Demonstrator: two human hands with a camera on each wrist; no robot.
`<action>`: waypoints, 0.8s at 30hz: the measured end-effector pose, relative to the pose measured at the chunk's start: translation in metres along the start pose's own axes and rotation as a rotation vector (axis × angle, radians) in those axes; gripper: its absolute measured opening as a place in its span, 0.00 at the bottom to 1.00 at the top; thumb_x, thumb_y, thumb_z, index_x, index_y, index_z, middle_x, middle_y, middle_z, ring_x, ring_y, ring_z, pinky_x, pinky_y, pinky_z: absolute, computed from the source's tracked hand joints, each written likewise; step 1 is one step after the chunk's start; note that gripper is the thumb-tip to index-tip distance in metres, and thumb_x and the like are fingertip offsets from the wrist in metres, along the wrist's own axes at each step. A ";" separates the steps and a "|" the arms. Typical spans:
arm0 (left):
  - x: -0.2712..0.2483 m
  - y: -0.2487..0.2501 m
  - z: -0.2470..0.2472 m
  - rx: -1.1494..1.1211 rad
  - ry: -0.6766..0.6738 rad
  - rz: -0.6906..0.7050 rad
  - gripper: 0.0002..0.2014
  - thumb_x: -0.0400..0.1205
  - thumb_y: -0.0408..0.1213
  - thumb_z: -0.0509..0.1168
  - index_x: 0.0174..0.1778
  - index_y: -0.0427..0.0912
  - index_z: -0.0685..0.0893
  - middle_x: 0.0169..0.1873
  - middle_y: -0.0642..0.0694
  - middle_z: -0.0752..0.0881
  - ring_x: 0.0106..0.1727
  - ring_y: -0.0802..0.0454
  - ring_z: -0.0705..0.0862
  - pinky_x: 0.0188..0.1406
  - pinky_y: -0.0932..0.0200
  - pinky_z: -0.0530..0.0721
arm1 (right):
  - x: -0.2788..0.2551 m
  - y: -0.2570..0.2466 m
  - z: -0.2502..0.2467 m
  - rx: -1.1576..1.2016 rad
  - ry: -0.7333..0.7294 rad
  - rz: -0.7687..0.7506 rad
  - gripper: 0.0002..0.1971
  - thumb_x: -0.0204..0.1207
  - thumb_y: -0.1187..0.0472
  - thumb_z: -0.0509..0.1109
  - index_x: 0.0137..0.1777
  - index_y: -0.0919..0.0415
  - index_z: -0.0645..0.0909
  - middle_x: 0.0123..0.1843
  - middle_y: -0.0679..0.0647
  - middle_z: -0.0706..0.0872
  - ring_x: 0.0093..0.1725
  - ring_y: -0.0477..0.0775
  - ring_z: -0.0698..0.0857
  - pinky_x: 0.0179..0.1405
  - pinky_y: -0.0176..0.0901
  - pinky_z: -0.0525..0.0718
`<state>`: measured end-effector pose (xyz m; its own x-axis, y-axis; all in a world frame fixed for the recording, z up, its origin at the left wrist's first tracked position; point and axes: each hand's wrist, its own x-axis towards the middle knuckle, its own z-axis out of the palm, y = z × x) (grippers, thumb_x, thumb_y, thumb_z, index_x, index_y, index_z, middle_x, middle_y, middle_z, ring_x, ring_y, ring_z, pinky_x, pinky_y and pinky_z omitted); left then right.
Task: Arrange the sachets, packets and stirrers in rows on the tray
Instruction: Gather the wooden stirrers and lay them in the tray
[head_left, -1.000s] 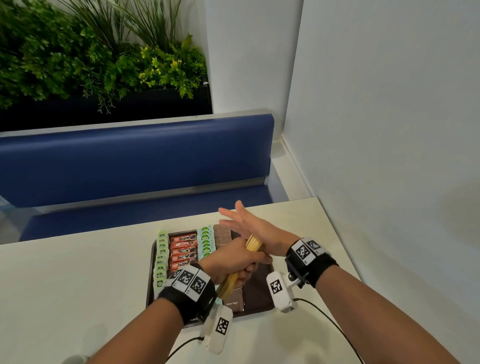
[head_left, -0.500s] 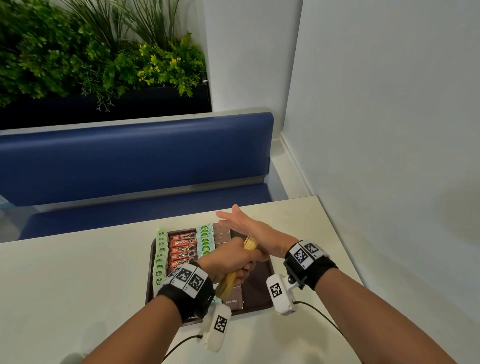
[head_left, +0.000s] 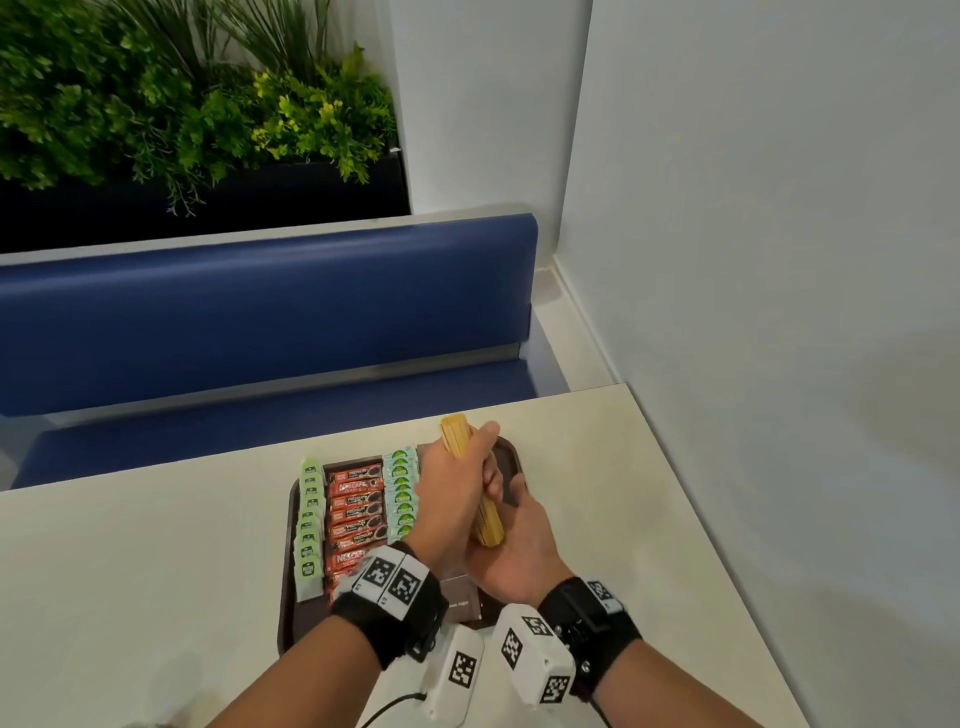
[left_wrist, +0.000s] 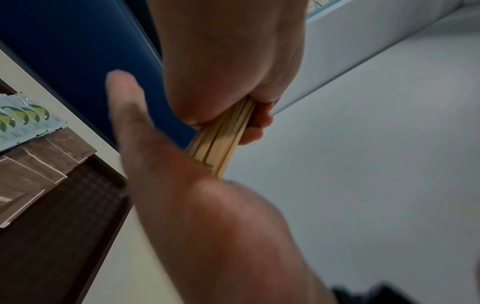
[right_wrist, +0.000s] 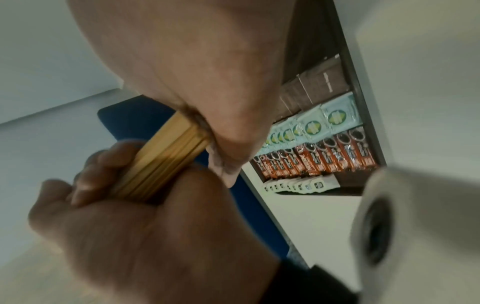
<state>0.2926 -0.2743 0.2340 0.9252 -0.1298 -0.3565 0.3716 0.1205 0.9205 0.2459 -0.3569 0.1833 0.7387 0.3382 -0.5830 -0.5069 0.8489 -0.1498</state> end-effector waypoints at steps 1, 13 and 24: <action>0.000 -0.004 -0.001 0.021 -0.004 0.010 0.22 0.91 0.48 0.69 0.29 0.50 0.81 0.24 0.45 0.79 0.26 0.48 0.80 0.38 0.49 0.81 | 0.001 0.001 0.001 0.024 -0.002 0.004 0.43 0.85 0.27 0.51 0.86 0.60 0.73 0.84 0.71 0.75 0.84 0.74 0.74 0.90 0.68 0.61; 0.030 -0.021 -0.014 0.085 -0.012 -0.212 0.20 0.93 0.53 0.64 0.56 0.41 0.94 0.52 0.45 0.97 0.58 0.42 0.94 0.59 0.44 0.90 | -0.015 -0.042 -0.005 -0.918 0.102 -0.211 0.18 0.95 0.55 0.57 0.76 0.59 0.82 0.70 0.61 0.89 0.73 0.63 0.86 0.77 0.59 0.83; 0.058 -0.035 0.011 0.203 -0.147 -0.391 0.21 0.93 0.55 0.63 0.58 0.38 0.88 0.40 0.46 0.88 0.41 0.54 0.86 0.25 0.68 0.84 | 0.003 -0.074 -0.013 -0.750 -0.030 0.035 0.20 0.96 0.61 0.53 0.84 0.66 0.70 0.65 0.62 0.90 0.66 0.58 0.90 0.66 0.53 0.87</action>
<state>0.3323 -0.2963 0.1828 0.6923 -0.2669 -0.6704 0.6547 -0.1583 0.7391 0.2800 -0.4246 0.1819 0.7230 0.3800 -0.5770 -0.6891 0.3364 -0.6419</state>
